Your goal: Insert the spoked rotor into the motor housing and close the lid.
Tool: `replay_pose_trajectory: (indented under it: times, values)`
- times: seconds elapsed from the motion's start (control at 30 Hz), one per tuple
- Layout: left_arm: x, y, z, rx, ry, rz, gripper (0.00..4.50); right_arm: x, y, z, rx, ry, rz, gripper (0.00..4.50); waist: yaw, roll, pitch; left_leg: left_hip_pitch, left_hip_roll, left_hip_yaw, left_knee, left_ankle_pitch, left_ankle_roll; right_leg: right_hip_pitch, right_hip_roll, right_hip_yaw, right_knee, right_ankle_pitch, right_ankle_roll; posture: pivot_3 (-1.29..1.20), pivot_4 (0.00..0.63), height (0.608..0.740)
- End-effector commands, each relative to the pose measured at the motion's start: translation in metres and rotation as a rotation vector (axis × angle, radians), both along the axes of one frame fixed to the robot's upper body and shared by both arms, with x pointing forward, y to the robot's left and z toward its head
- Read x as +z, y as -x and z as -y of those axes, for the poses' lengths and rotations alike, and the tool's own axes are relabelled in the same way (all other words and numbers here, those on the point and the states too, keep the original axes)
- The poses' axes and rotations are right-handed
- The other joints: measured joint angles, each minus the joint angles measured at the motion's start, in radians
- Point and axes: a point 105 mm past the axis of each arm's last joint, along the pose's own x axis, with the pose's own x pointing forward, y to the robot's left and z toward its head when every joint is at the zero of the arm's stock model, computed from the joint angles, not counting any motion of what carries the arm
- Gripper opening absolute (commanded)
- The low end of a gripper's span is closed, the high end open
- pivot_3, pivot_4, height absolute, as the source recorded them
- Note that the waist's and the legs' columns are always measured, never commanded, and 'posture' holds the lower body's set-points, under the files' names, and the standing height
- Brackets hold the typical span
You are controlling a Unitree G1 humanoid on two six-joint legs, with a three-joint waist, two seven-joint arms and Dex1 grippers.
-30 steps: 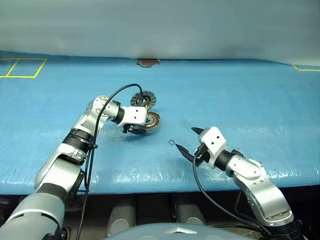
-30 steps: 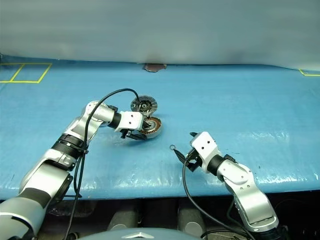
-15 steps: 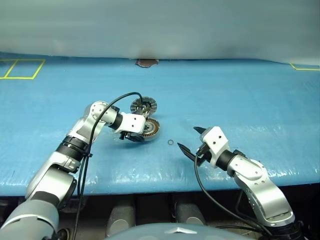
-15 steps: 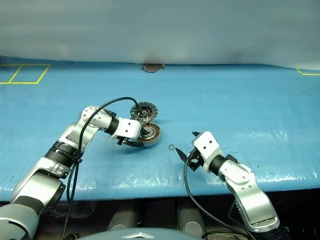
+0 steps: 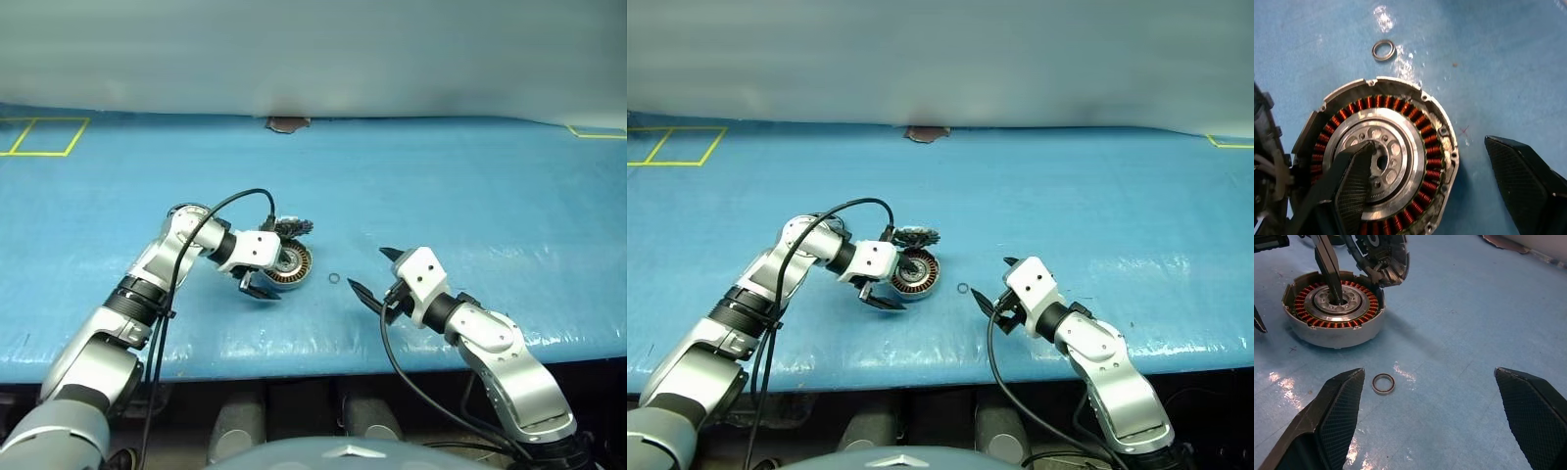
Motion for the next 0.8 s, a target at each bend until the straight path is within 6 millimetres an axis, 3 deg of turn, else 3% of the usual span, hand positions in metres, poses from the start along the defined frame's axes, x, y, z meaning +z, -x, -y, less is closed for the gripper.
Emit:
replay_pose_trajectory:
  times: [0.03, 0.27, 0.43, 0.6, 0.8]
  values:
    - [0.028, 0.006, 0.002, -0.007, 0.118, -0.021, 4.01, 0.009, -0.002, 0.000, 0.001, -0.038, 0.037, 4.50, 0.000, 0.000, 0.000, 0.000, 0.000, 0.000, 0.000, 0.000, 0.000, 0.000, 0.000, 0.000, 0.000, 0.000, 0.000, 0.00, 0.150, 0.740]
    - [0.033, 0.020, -0.017, 0.025, 0.132, -0.071, 4.01, 0.002, -0.002, -0.003, 0.015, -0.079, 0.004, 4.50, -0.002, 0.000, 0.000, 0.001, 0.001, 0.000, 0.000, 0.000, 0.000, 0.000, 0.000, 0.000, 0.000, 0.000, 0.000, 0.00, 0.150, 0.740]
    - [0.047, 0.035, -0.025, 0.065, 0.244, -0.151, 4.01, -0.004, -0.004, -0.009, 0.023, -0.121, -0.024, 4.50, -0.001, 0.000, 0.000, 0.001, 0.001, 0.001, 0.000, 0.000, 0.000, 0.000, 0.000, 0.000, 0.000, 0.000, 0.000, 0.00, 0.150, 0.740]
    - [0.045, 0.031, -0.047, 0.234, 0.297, -0.133, 4.01, -0.010, -0.008, -0.017, 0.033, -0.133, -0.040, 4.50, -0.002, 0.000, 0.000, 0.001, 0.001, 0.001, -0.001, 0.000, 0.000, 0.000, 0.000, 0.000, 0.000, 0.000, 0.000, 0.00, 0.150, 0.740]
    - [0.036, 0.031, -0.061, 0.406, 0.440, -0.140, 4.01, -0.022, -0.013, -0.027, 0.040, -0.129, -0.080, 4.50, 0.000, 0.000, 0.000, 0.002, 0.002, 0.002, -0.001, 0.000, 0.000, 0.000, 0.000, 0.000, 0.000, 0.000, 0.000, 0.00, 0.150, 0.740]
